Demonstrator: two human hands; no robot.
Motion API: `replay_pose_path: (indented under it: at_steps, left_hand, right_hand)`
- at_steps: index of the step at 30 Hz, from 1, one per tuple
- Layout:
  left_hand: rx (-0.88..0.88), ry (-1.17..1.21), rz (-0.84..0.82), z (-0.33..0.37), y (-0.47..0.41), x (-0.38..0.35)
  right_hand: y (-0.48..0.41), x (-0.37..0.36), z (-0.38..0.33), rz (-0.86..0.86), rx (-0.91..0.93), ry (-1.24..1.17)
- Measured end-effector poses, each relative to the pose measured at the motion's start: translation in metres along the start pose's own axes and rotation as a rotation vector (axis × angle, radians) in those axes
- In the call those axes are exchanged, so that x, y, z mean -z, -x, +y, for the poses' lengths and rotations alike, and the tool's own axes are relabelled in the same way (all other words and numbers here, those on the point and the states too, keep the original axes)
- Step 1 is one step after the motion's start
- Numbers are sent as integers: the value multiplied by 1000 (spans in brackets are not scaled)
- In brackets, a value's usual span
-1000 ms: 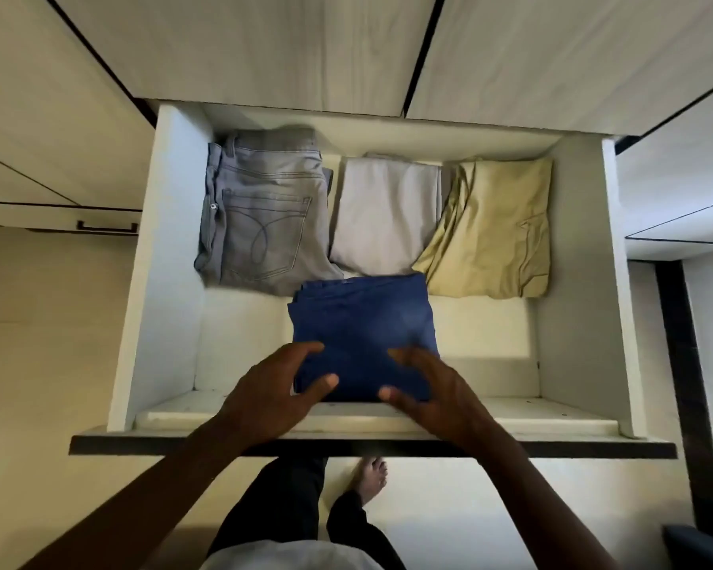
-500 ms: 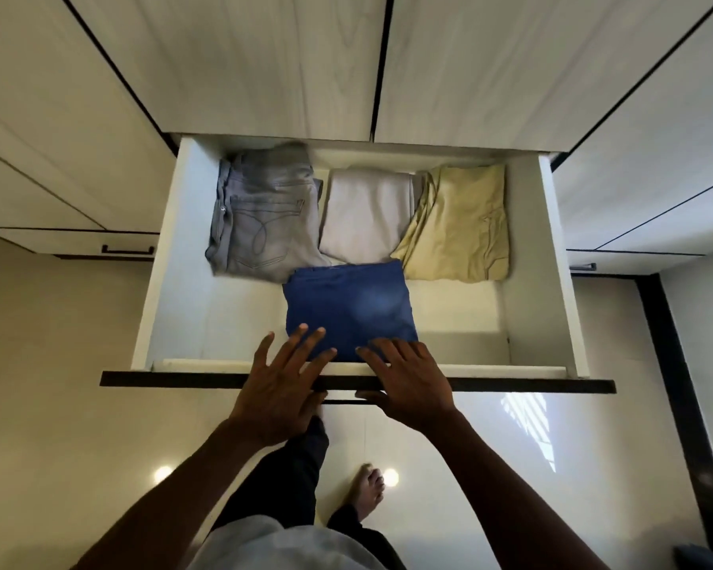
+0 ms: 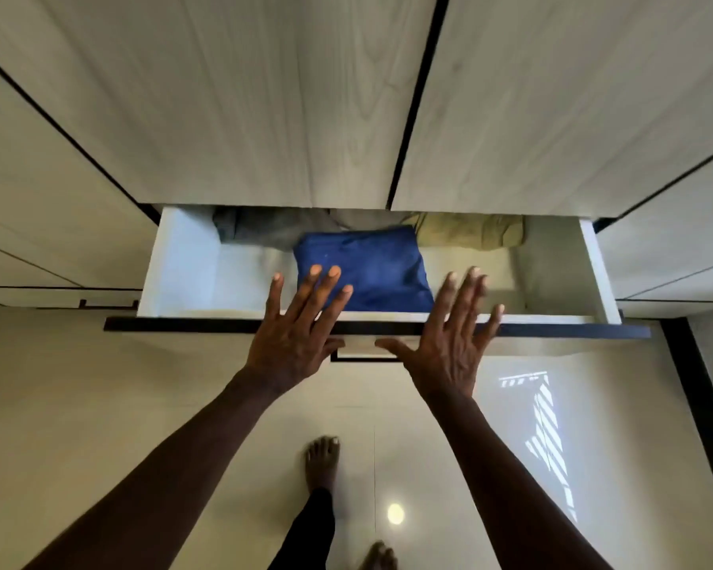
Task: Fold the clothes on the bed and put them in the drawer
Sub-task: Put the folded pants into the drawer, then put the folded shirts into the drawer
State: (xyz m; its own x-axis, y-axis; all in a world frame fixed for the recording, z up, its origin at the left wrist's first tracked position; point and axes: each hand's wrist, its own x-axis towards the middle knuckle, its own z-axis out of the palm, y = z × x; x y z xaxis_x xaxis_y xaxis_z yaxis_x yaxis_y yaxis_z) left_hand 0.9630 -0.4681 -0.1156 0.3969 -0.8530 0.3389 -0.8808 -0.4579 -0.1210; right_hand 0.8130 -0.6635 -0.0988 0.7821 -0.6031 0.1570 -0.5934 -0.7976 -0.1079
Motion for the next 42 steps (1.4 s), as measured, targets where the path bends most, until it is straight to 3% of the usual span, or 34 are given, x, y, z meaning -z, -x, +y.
replay_pose_path:
  at_steps: [6, 11, 20, 24, 28, 31, 34, 38, 42]
  left_hand:
    - [-259, -169, 227, -58, -74, -49]
    - [-146, -154, 165, -91, -97, -55]
    - [-22, -3, -120, -74, -60, -76]
    - [60, 304, -350, -34, -25, -115]
    - [26, 464, -620, 8, -28, -186]
    - [45, 421, -696, 32, -63, -244]
    - [144, 201, -788, 49, -85, -276]
    - [232, 92, -737, 65, -84, -286]
    - [161, 82, -762, 67, -77, -277]
  right_hand:
    - [-92, -22, -27, 43, -478, -272]
    - [-153, -36, -40, -28, -769, -609]
    - [-169, -60, -37, 69, -637, -810]
    - [-140, -84, -17, 111, -540, -745]
    - [-111, -127, 11, 7, -411, -642]
    - [-114, -147, 15, 4, -362, -629]
    - [-116, -155, 15, 42, -357, -639]
    - [-120, -165, 19, 54, -345, -670]
    - [-118, -166, 19, 46, -328, -717]
